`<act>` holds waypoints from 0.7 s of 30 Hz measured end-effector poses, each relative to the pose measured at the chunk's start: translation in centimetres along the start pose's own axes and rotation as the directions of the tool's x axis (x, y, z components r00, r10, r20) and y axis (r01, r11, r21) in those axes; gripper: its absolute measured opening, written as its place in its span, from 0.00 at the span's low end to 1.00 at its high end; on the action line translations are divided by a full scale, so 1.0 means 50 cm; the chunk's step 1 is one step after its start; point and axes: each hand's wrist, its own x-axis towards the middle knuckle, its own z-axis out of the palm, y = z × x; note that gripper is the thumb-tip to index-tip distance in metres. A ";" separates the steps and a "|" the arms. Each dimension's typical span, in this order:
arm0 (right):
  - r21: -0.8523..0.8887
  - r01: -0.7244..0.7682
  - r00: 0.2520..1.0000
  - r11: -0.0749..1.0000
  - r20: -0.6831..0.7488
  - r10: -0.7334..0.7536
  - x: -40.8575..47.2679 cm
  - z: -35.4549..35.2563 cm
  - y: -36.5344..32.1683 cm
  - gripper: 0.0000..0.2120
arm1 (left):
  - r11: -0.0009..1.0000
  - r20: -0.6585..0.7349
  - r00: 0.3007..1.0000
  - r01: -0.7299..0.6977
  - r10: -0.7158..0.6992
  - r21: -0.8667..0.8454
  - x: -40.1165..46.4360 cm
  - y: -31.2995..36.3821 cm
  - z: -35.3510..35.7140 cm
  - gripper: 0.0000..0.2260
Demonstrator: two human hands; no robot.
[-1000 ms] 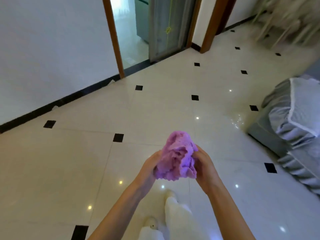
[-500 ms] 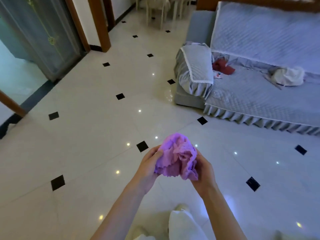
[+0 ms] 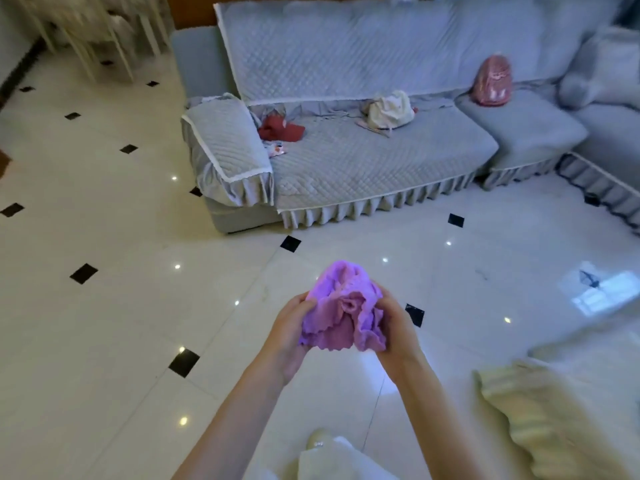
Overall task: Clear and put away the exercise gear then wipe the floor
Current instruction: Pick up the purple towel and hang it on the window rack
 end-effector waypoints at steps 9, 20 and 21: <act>0.091 0.011 0.958 0.996 -0.287 0.016 0.071 -0.177 -0.076 0.23 | 0.987 0.141 0.984 0.093 -0.111 0.132 0.147 -0.014 0.190 0.08; 0.198 0.191 0.828 0.961 -0.559 -0.050 0.226 -0.357 -0.209 0.23 | 0.940 0.291 0.914 0.203 -0.283 0.275 0.388 -0.013 0.439 0.07; 0.201 0.207 0.816 0.957 -0.575 -0.056 0.252 -0.373 -0.230 0.24 | 0.936 0.306 0.907 0.202 -0.290 0.290 0.418 -0.006 0.466 0.06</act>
